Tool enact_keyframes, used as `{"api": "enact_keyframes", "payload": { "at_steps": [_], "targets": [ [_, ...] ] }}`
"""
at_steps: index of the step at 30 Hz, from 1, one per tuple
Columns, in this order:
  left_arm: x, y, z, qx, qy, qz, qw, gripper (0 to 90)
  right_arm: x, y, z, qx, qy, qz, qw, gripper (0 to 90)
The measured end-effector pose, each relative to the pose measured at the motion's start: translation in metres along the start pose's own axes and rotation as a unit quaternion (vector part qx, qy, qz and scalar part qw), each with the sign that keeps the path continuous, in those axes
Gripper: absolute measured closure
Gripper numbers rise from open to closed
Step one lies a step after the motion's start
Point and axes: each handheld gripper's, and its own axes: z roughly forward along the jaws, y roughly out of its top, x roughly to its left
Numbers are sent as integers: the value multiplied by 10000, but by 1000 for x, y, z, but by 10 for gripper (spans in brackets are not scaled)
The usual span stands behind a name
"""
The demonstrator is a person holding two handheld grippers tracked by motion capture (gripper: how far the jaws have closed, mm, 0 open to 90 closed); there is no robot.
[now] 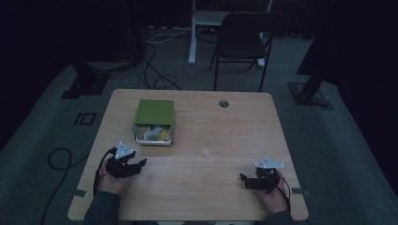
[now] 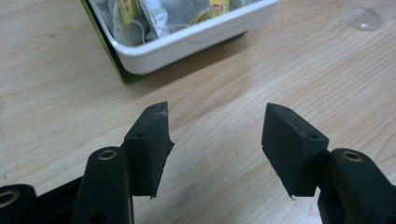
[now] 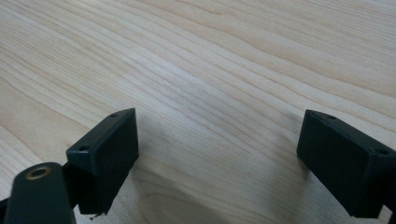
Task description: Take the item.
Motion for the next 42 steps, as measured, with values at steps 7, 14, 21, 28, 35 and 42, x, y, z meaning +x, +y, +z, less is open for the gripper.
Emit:
{"api": "enact_keyframes", "payload": {
  "at_steps": [7, 14, 21, 28, 35, 42],
  "targets": [
    [1, 10, 1, -39, 4, 65, 10000, 429, 0, 0, 0, 0, 0, -1, 10000, 123],
    [0, 16, 1, -56, 0, 121, 9999, 430, 0, 0, 0, 2, 0, 3, 10000, 123],
    [0, 24, 3, -94, -22, 167, 9998, 434, 0, 0, 0, 3, 0, 4, 10000, 123],
    [-1, 30, 5, -107, -72, 200, 9997, 448, 0, 0, 0, 1, 0, 3, 10000, 123],
    [0, 37, 8, -162, -128, 237, 9995, 449, 0, 0, 0, 2, -1, 0, 10000, 123],
    [0, 42, 10, -188, -164, 328, 9992, 465, 0, 0, 0, 1, -1, 4, 10000, 123]
  ]
}}
